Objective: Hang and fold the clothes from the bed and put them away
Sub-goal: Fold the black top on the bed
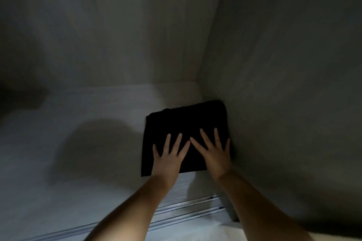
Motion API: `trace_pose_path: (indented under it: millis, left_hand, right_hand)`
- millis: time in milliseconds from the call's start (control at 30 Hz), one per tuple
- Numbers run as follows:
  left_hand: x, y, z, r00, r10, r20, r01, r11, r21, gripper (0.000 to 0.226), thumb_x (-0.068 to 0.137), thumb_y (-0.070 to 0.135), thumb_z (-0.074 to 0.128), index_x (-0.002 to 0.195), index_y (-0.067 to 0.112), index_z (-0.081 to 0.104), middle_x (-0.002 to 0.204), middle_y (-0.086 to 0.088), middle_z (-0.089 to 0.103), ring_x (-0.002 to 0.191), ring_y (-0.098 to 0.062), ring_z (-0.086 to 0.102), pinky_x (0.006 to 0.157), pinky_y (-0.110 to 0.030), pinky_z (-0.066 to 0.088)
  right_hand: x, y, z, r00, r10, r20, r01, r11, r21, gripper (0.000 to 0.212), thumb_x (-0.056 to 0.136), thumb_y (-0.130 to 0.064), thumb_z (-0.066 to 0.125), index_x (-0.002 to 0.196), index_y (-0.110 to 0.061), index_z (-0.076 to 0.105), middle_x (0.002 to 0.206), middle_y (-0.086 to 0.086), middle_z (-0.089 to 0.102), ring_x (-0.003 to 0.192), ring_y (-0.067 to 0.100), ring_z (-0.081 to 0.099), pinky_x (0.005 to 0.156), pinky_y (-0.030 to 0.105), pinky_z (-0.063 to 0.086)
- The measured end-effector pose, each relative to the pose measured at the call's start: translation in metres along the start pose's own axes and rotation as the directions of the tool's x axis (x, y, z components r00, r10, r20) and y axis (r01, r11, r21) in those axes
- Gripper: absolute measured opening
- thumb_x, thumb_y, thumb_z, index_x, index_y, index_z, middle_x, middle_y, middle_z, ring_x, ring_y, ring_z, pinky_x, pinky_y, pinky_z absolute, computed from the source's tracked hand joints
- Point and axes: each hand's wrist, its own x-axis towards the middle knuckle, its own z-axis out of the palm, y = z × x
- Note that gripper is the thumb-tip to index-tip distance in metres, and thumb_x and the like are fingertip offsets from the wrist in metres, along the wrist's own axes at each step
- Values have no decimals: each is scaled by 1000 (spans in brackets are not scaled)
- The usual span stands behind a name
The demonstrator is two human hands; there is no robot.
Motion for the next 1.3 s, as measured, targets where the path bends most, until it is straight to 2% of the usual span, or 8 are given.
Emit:
trace_pose_path:
  millis: [67, 167, 300, 433, 633, 767, 1033, 1300]
  left_hand:
    - [0, 1, 19, 1000, -7, 2, 7, 1000, 16, 108, 90, 5, 47, 127, 40, -48, 140, 4, -51, 128, -33, -44, 108, -67, 8]
    - [4, -3, 20, 999, -9, 31, 8, 999, 35, 109, 90, 4, 46, 120, 41, -52, 130, 6, -59, 135, -33, -38, 109, -67, 9]
    - [14, -4, -6, 982, -17, 189, 10, 999, 35, 107, 88, 12, 55, 138, 42, -35, 148, 5, -42, 141, -32, -28, 109, -69, 11]
    - [11, -7, -63, 898, 21, 439, -19, 1000, -11, 91, 90, 44, 56, 150, 38, -12, 158, 6, -21, 147, -30, -10, 110, -67, 9]
    - [-53, -3, -199, 989, 35, 143, -33, 999, -19, 63, 92, 40, 51, 147, 26, 25, 141, -6, 43, 128, -28, 41, 109, -52, 25]
    - [-98, 5, -304, 994, 16, 109, -14, 1000, -15, 51, 93, 39, 49, 140, 22, 38, 135, -8, 45, 125, -27, 43, 108, -46, 28]
    - [-188, 10, -485, 991, -9, 131, 18, 998, -67, 47, 96, 35, 45, 139, 18, 39, 136, -9, 45, 124, -28, 46, 96, -39, 40]
    - [-217, 10, -566, 998, 1, 56, 5, 995, -100, 45, 97, 35, 45, 138, 19, 40, 133, -9, 49, 119, -29, 52, 89, -38, 45]
  right_hand:
    - [-2, 4, 24, 1000, -5, -6, 6, 1000, 30, 103, 92, 0, 45, 132, -59, -30, 150, -10, -39, 122, 31, -53, 106, 69, -10]
    - [0, 4, 26, 1000, -13, 23, 13, 1000, 21, 104, 92, -2, 45, 127, -60, -34, 140, -12, -50, 120, 30, -54, 107, 69, -8]
    - [10, 1, 2, 979, 8, 203, -10, 1000, 12, 90, 93, -24, 54, 145, -51, -15, 152, -10, -35, 135, 34, -38, 107, 70, -3]
    - [0, -3, -43, 928, 38, 372, -21, 999, -50, 81, 94, -39, 54, 150, -46, -3, 159, -7, -21, 144, 39, -18, 112, 67, 2]
    - [-63, -7, -181, 959, 29, 281, -22, 999, -26, 61, 95, -30, 49, 150, -30, 24, 154, 6, 26, 141, 29, 26, 107, 45, 32]
    - [-106, -22, -289, 949, 21, 314, -21, 1000, -4, 42, 96, -27, 46, 138, -22, 45, 135, 9, 49, 122, 28, 50, 98, 38, 45]
    - [-181, -53, -470, 940, -32, 338, 31, 999, 8, 39, 97, -26, 43, 134, -16, 48, 133, 13, 50, 121, 31, 51, 96, 40, 43]
    - [-206, -72, -538, 971, -14, 239, 18, 1000, -14, 37, 96, -30, 44, 130, -16, 52, 130, 14, 56, 120, 32, 53, 96, 39, 46]
